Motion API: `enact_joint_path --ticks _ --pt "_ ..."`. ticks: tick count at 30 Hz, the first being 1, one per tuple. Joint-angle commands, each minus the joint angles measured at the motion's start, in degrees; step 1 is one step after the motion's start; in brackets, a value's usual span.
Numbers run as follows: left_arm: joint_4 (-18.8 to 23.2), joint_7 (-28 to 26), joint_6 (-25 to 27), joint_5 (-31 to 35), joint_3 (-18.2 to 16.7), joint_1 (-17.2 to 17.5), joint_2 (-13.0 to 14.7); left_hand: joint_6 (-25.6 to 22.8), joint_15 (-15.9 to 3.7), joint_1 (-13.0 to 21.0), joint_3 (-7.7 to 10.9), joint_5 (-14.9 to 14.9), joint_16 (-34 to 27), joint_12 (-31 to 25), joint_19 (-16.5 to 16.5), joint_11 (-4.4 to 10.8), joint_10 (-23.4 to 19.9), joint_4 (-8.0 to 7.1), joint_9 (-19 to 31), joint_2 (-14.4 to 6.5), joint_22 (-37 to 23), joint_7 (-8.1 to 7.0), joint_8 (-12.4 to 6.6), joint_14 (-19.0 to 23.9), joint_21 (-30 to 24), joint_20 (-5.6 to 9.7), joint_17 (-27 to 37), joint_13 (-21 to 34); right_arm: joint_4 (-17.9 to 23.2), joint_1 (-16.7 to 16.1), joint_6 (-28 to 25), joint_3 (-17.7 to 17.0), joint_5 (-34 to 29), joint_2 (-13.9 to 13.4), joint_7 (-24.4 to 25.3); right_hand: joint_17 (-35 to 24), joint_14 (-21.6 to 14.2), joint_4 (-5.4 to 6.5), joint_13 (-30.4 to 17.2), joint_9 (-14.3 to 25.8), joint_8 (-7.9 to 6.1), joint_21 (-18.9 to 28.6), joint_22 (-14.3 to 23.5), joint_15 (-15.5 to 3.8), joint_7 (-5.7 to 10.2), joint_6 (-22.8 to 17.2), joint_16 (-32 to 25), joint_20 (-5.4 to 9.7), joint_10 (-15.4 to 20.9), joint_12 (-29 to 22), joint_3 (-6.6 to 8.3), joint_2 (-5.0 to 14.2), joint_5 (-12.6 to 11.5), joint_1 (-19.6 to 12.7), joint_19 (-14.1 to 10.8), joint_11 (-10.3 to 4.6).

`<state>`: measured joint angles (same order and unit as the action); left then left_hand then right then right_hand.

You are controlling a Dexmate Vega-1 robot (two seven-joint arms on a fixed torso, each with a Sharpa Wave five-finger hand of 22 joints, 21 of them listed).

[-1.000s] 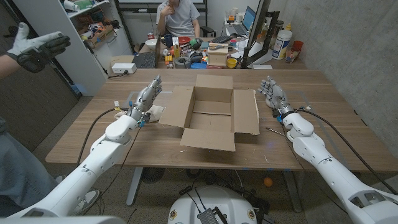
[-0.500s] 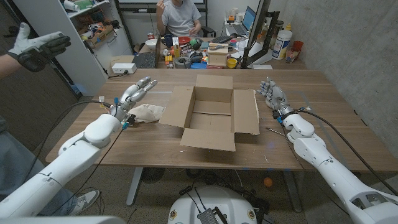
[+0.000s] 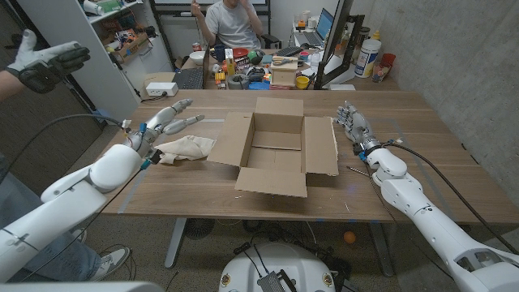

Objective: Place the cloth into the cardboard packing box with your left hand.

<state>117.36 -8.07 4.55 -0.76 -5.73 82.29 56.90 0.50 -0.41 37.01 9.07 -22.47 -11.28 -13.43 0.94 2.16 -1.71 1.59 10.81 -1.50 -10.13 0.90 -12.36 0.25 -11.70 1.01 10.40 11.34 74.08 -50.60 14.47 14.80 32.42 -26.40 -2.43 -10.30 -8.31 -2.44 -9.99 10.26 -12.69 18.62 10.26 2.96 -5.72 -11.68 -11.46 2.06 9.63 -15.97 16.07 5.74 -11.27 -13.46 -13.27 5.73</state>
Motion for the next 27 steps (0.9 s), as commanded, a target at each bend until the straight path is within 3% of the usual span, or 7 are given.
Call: enact_joint_path --ticks 1,7,19,27 --pt "0.6 7.0 -3.7 7.0 -6.9 5.7 2.7 -0.5 0.11 0.8 0.00 -0.3 -0.5 -0.2 -0.7 0.33 -0.5 0.45 0.2 0.1 -0.1 0.09 -0.40 0.5 -0.5 0.10 0.2 0.3 4.9 -2.2 -1.6 0.3 -1.7 -0.5 4.2 -0.3 -0.6 0.02 -0.3 0.3 0.08 -0.1 0.2 -0.06 0.06 -0.2 0.1 -0.08 0.6 0.3 0.11 0.16 -0.1 0.0 -0.5 0.11" --pt "-0.4 11.0 -8.5 11.7 -10.6 7.9 3.5 -0.6 -0.03 1.2 0.04 -0.2 -0.5 -0.2 -0.9 0.58 -0.5 0.70 0.2 0.2 -0.1 -0.03 -0.38 0.8 -0.5 0.10 0.2 0.3 8.9 -4.0 -2.8 0.6 -3.0 -0.8 7.8 -0.3 -0.7 0.02 -0.3 0.3 0.14 -0.2 0.2 -0.04 0.12 -0.3 0.1 -0.12 0.7 0.4 0.08 0.14 -0.1 0.0 -0.6 0.02" --pt "-4.1 16.7 -19.4 20.3 -18.2 10.2 0.8 -2.7 -1.04 3.6 0.52 -0.4 -0.9 -0.9 -3.3 1.78 -3.2 2.13 0.3 0.1 -0.1 -0.64 -0.88 3.4 -1.1 0.40 0.3 0.4 15.4 -7.6 -5.6 1.3 -5.1 -1.1 13.8 -0.3 -0.8 0.05 -0.3 0.3 0.23 -0.3 0.2 0.00 0.24 -0.5 0.1 -0.19 1.0 0.5 0.02 0.12 -0.1 0.1 -0.8 0.00" --pt "-4.3 18.5 -19.1 32.0 -21.5 10.7 -1.3 -4.0 -2.21 9.6 2.79 -0.2 -0.7 -0.7 -6.6 2.94 -4.9 5.37 0.3 -1.1 0.0 -1.72 -1.02 5.1 -1.5 -3.76 0.2 0.6 16.9 -8.4 -6.9 2.0 -5.7 -1.1 15.5 -0.3 -1.1 0.04 -0.3 0.3 0.31 -0.4 0.2 0.04 0.38 -0.6 0.1 -0.23 1.2 0.5 0.00 0.10 -0.1 0.1 -0.9 -0.06"
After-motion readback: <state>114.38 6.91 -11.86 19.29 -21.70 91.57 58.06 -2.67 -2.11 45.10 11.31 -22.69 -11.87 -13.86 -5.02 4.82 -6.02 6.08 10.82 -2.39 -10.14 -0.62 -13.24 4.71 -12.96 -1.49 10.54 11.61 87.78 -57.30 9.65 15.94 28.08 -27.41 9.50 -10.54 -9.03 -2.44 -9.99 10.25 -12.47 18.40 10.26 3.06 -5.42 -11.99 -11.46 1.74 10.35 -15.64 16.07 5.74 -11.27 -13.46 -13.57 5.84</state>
